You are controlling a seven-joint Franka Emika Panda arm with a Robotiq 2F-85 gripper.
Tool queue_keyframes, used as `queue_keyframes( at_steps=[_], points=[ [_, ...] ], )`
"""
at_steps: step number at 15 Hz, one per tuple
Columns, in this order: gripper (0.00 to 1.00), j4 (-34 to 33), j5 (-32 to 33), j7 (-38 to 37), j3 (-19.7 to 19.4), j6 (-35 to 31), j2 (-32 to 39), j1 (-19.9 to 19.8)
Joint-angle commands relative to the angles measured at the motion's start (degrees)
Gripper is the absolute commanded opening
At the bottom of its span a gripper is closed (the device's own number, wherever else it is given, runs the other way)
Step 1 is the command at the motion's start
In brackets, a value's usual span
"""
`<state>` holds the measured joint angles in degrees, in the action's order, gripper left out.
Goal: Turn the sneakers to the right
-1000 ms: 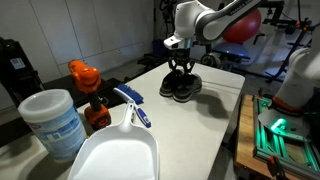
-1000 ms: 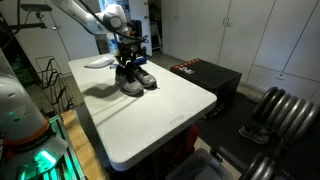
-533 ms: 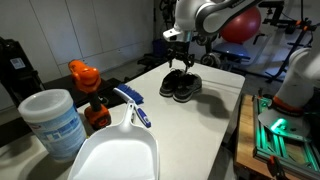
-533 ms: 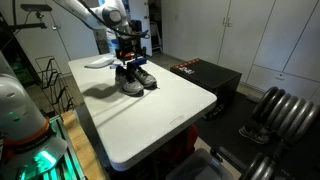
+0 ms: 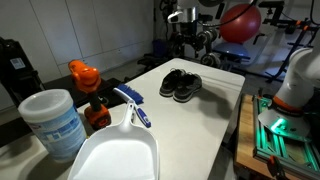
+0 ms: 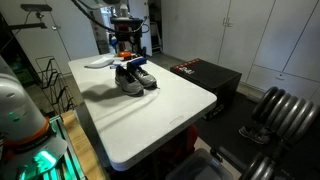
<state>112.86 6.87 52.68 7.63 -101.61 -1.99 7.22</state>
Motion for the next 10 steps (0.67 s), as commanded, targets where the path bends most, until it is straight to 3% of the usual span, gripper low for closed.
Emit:
queue_keyframes(
  at_steps=[1,5,10],
  points=[
    [1.0,-5.3,-1.9,-7.5,-0.5,9.9,2.1,-0.2],
    [1.0,-8.8,-3.3,-17.9,-0.8,16.4,3.7,-0.6],
    [1.0,-10.8,-2.5,-33.5,-0.7,17.3,5.3,-0.6]
  ],
)
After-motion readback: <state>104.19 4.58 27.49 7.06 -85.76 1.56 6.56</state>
